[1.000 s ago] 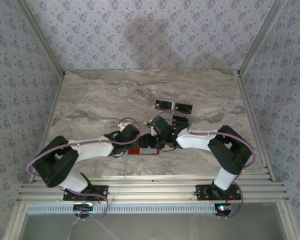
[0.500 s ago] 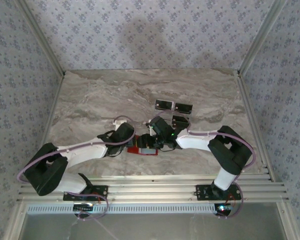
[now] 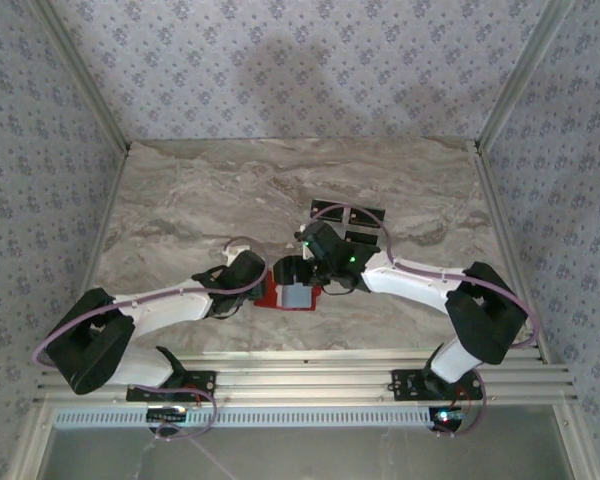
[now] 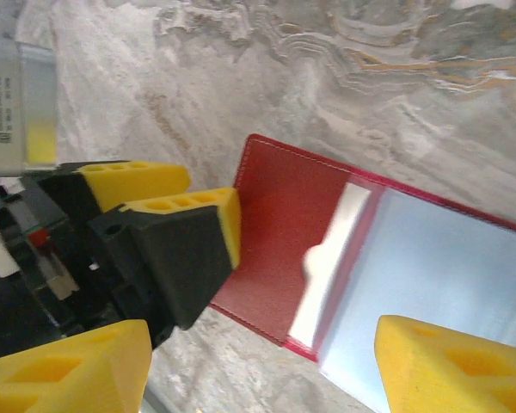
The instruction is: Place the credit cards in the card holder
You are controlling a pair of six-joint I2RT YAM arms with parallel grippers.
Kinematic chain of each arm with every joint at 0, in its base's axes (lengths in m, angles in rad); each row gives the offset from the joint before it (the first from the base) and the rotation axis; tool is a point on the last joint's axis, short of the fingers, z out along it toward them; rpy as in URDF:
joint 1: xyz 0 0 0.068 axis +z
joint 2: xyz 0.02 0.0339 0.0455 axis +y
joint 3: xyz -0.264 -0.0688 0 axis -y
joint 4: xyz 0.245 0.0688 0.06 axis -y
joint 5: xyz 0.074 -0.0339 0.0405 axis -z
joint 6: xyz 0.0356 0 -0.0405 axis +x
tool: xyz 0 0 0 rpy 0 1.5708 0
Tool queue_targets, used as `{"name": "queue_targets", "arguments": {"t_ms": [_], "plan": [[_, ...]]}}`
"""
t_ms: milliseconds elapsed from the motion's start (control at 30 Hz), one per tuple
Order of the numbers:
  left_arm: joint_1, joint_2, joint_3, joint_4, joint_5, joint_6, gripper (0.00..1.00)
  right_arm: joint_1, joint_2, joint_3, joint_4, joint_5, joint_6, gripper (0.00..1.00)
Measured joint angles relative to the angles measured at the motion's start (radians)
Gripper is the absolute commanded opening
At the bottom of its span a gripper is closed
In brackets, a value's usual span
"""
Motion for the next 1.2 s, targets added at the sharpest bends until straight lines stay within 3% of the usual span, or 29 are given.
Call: {"name": "queue_targets", "arguments": {"t_ms": [733, 1200], "plan": [[0.0, 0.006, -0.014, 0.018, 0.021, -0.009, 0.51, 0.017, 0.155, 0.025, -0.078, 0.067, -0.033, 0.72], [-0.001, 0.013, -0.047, 0.052, 0.038, -0.034, 0.51, 0.011, 0.172, 0.024, 0.069, -0.05, 0.006, 0.72]]}}
